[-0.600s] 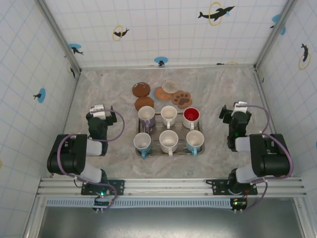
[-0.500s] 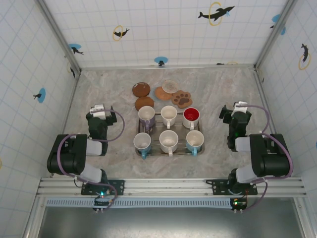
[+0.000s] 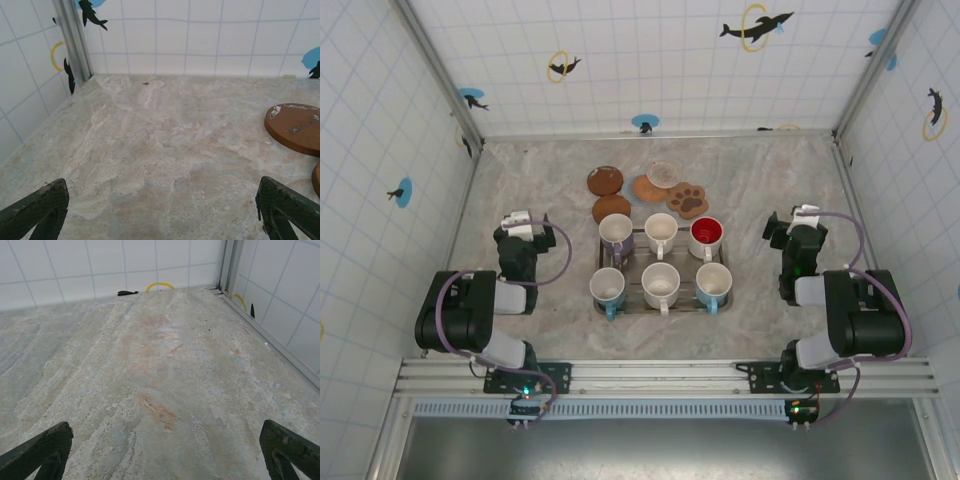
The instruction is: Place the cup by the coaster
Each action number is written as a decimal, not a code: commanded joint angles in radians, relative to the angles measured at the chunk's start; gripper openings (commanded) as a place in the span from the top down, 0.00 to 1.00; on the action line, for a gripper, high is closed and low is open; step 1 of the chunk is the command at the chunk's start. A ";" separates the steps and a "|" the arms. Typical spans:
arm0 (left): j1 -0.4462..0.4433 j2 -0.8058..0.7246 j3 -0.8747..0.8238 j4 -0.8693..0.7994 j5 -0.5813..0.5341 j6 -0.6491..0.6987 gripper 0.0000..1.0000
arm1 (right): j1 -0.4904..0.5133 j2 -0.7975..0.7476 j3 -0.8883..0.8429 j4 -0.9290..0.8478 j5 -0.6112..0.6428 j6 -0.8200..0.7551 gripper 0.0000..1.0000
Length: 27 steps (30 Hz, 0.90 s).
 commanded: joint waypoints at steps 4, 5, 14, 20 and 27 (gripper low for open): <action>0.006 -0.002 0.016 0.014 0.014 0.004 0.02 | -0.005 0.002 0.026 0.037 -0.002 0.003 0.01; 0.006 -0.002 0.016 0.014 0.014 0.005 0.02 | -0.005 0.002 0.026 0.036 -0.002 0.003 0.01; 0.006 -0.002 0.016 0.014 0.014 0.005 0.02 | -0.004 0.002 0.026 0.036 -0.001 0.003 0.01; 0.006 -0.004 0.014 0.015 0.013 0.004 0.02 | -0.005 0.001 0.024 0.039 -0.003 0.003 0.01; 0.006 -0.100 0.130 -0.274 -0.096 -0.036 0.03 | -0.007 -0.026 0.067 -0.050 -0.001 0.003 0.01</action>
